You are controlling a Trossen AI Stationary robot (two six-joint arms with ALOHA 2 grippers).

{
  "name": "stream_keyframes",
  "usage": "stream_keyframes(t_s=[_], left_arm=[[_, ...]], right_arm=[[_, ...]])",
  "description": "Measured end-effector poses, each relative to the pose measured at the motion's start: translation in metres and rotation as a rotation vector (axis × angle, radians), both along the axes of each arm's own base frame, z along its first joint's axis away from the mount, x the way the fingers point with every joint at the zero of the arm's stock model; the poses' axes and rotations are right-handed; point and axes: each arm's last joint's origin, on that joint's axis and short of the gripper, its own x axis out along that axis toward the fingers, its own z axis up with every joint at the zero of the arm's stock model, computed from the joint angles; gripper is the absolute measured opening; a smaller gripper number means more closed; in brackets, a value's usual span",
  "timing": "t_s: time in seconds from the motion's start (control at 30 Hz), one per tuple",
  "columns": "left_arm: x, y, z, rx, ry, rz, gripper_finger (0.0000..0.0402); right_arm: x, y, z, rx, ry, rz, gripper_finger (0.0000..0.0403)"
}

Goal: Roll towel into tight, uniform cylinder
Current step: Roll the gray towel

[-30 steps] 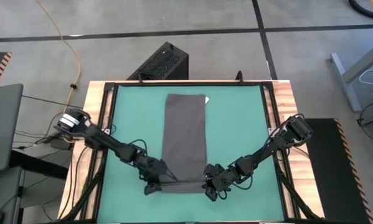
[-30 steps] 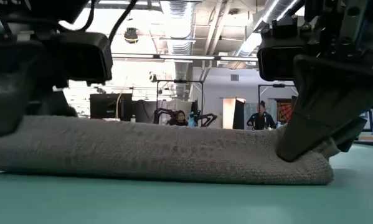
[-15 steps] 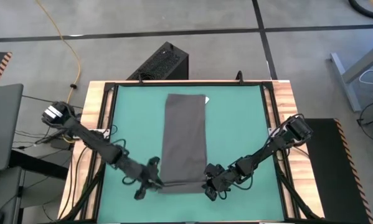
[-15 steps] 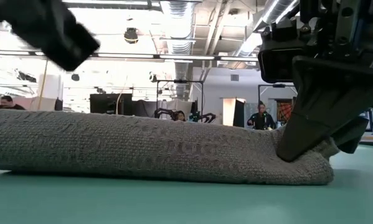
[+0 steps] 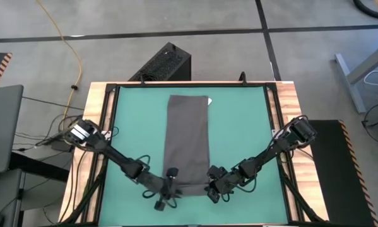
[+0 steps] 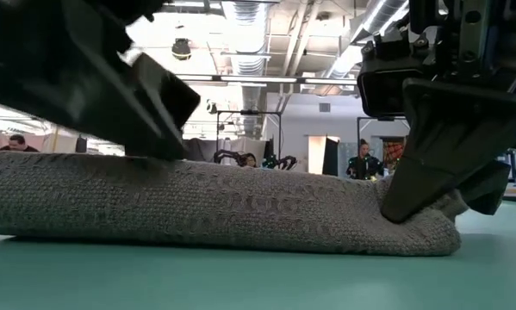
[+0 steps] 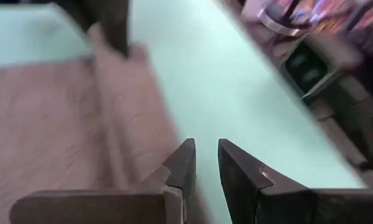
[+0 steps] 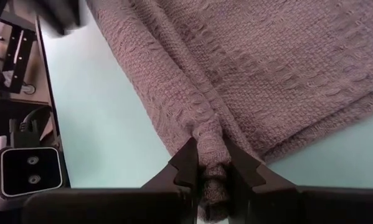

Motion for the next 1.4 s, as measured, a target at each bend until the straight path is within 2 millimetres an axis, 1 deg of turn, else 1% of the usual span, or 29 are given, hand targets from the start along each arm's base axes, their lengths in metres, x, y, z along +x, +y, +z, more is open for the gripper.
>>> stream_keyframes(t_s=[0.07, 0.2, 0.4, 0.5, 0.63, 0.77, 0.87, 1.03, 1.2, 1.4], left_arm=[[0.004, 0.004, 0.001, 0.011, 0.030, 0.020, 0.0057], [0.006, 0.008, 0.000, 0.016, 0.062, 0.018, 0.0057], [0.005, 0.014, -0.005, 0.040, 0.128, 0.038, 0.0057], [0.006, 0.017, -0.006, 0.052, 0.138, 0.042, 0.0057], [0.008, 0.022, -0.007, 0.066, 0.147, 0.050, 0.0057], [0.009, 0.028, -0.009, 0.086, 0.162, 0.052, 0.0057], [0.012, 0.032, -0.009, 0.074, 0.169, 0.022, 0.0057], [0.017, 0.043, -0.009, 0.029, 0.187, -0.018, 0.0057], [0.022, 0.056, -0.009, -0.013, 0.204, -0.068, 0.0057], [0.027, 0.073, -0.008, -0.062, 0.217, -0.117, 0.0057]], right_arm=[[0.000, 0.000, 0.000, -0.009, -0.003, 0.011, 0.0066], [0.001, 0.000, 0.001, -0.006, -0.011, 0.011, 0.0075], [0.002, -0.001, 0.001, 0.021, -0.016, -0.046, 0.0111], [0.003, -0.002, 0.006, 0.025, -0.036, -0.027, 0.0138], [0.002, -0.003, 0.019, 0.020, -0.067, 0.019, 0.0172], [-0.003, -0.005, 0.033, 0.001, -0.079, 0.044, 0.0195], [-0.009, -0.008, 0.041, -0.014, -0.053, 0.048, 0.0201], [-0.019, -0.009, 0.045, -0.061, 0.001, 0.076, 0.0202], [-0.026, 0.003, 0.047, -0.165, -0.064, 0.188, 0.0202], [-0.032, 0.013, 0.052, -0.272, -0.131, 0.206, 0.0198]])
